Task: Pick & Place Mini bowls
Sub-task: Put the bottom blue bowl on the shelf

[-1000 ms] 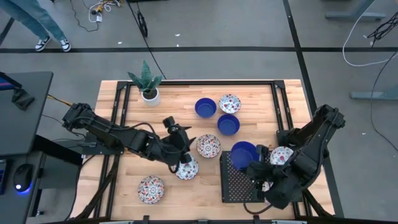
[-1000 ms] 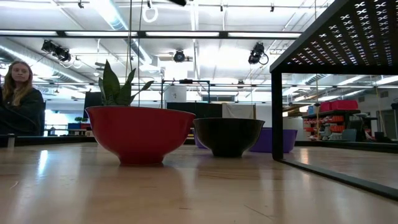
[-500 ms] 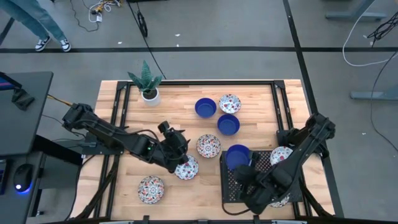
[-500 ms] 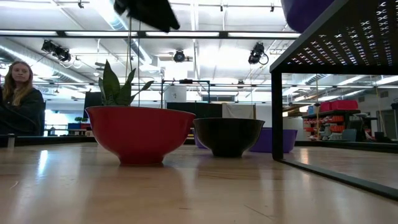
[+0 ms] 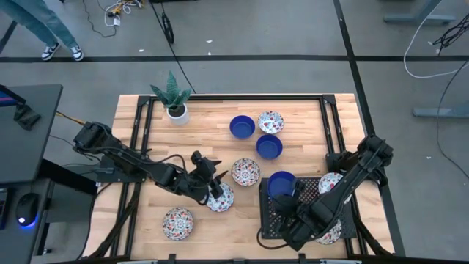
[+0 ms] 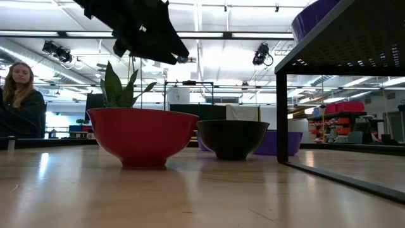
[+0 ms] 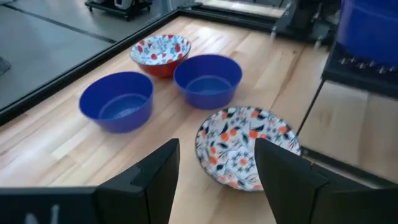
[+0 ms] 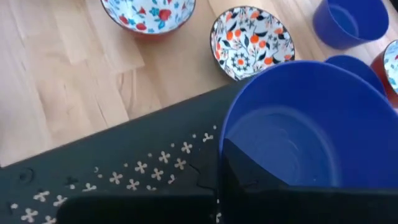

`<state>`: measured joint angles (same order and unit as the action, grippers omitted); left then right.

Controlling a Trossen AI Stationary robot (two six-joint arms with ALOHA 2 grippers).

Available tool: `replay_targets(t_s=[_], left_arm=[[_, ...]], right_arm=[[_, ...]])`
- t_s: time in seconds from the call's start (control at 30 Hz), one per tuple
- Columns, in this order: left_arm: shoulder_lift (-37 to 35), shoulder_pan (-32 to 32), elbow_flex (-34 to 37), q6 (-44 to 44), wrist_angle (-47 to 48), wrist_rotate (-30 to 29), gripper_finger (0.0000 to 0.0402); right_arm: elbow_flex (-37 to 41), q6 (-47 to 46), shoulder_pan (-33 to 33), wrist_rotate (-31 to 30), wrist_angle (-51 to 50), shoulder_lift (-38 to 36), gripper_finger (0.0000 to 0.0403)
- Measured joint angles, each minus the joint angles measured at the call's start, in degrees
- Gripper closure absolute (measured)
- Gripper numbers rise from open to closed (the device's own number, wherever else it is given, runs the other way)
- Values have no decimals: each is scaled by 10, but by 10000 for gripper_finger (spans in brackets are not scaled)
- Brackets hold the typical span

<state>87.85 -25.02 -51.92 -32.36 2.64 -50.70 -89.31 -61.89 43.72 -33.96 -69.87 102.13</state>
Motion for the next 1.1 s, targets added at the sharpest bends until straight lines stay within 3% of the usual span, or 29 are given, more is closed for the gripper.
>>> replay_targets(t_s=[0.43,1.1], left_arm=[[0,0,1,0,-9,10,187],[0,0,1,1,-10,10,187]], right_arm=[[13,0,0,2,17,-1,386],[15,13,8,44,38,-29,314]])
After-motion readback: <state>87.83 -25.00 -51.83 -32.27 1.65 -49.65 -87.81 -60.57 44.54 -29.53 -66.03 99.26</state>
